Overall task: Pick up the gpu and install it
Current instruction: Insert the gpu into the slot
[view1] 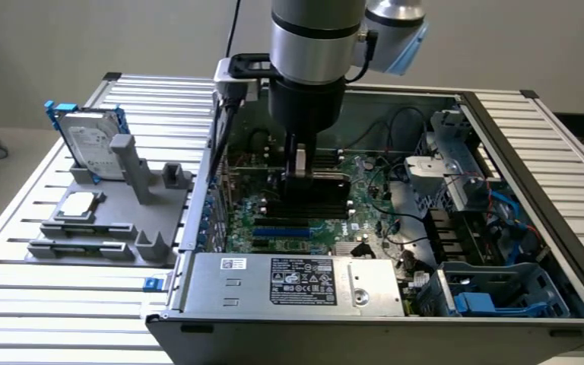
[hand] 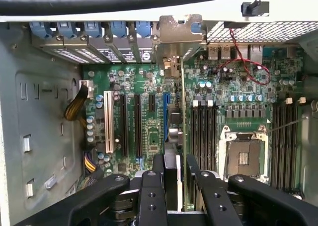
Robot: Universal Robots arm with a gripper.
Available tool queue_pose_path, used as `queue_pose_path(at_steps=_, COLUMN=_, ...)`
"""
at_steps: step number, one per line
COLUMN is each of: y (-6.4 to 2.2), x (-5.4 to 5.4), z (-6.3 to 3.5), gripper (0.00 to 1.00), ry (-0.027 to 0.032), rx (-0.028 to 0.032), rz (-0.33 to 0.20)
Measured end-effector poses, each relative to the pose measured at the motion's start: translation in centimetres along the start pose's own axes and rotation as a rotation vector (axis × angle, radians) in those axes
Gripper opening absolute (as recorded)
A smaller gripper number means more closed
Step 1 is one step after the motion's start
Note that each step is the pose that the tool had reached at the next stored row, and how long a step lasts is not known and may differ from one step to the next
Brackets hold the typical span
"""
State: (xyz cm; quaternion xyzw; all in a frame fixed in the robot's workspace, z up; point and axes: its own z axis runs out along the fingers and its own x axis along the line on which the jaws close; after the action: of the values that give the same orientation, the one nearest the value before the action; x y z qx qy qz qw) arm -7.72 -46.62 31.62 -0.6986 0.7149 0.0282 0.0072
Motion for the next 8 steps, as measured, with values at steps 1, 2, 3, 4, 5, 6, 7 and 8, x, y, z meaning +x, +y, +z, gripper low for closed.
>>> queue_pose_path(at_steps=1, y=0.07, x=0.0, z=0.12, gripper=0.29, ry=0.0000, rx=0.0000, rz=0.001)
queue_pose_path(at_steps=2, y=0.12, x=0.1, z=0.26, gripper=0.29, ry=-0.0001, rx=0.0001, rz=0.001)
queue_pose_path(at_steps=3, y=0.16, x=0.1, z=0.40, gripper=0.29, ry=-0.0001, rx=0.0001, rz=0.002)
queue_pose_path(at_steps=4, y=0.18, x=0.1, z=0.52, gripper=0.29, ry=-0.0001, rx=0.0001, rz=0.002)
queue_pose_path(at_steps=5, y=0.20, x=0.2, z=0.65, gripper=0.29, ry=-0.0002, rx=0.0002, rz=0.003)
queue_pose_path(at_steps=6, y=0.22, x=0.2, z=0.79, gripper=0.29, ry=-0.0002, rx=0.0003, rz=0.005)
queue_pose_path(at_steps=7, y=0.23, x=0.2, z=0.96, gripper=0.29, ry=-0.0002, rx=0.0005, rz=0.006)
queue_pose_path(at_steps=8, y=0.24, x=0.2, z=1.14, gripper=0.29, ry=-0.0003, rx=0.0008, rz=0.008)
